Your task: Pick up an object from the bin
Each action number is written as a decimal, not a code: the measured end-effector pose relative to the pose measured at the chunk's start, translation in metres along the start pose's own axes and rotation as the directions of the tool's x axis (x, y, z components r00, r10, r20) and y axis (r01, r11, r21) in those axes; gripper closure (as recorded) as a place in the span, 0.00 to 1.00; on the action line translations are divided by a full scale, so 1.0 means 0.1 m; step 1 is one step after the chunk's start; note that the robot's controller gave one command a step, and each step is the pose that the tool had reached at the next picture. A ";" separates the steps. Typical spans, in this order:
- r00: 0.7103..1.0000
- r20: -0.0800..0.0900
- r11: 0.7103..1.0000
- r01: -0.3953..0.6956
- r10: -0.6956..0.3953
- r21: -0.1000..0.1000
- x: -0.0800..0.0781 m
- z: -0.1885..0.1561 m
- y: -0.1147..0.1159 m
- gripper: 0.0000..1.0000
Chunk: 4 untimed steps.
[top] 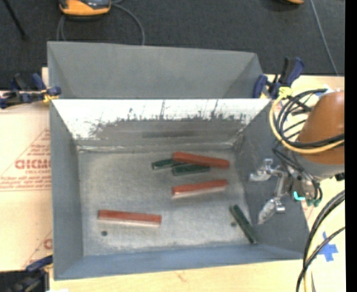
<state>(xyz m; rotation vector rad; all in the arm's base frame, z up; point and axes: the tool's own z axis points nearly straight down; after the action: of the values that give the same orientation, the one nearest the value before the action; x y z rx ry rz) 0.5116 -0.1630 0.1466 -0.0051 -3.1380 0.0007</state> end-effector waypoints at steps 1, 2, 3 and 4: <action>1.000 0.007 1.000 0.003 -0.003 0.001 -0.02 -0.04 0.00 0.00; 0.999 0.005 0.999 0.031 -0.031 0.007 -0.23 0.61 0.27 1.00; 0.999 0.005 0.999 0.032 -0.032 0.007 -0.23 0.61 0.27 1.00; 0.999 0.007 0.999 0.036 -0.036 0.007 -0.22 0.60 0.28 1.00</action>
Offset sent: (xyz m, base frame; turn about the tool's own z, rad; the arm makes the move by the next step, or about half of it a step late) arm 0.0161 0.0341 -0.0766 -0.0278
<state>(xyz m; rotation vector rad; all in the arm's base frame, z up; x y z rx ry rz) 0.5337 -0.1355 0.0862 0.0510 -3.1444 0.0122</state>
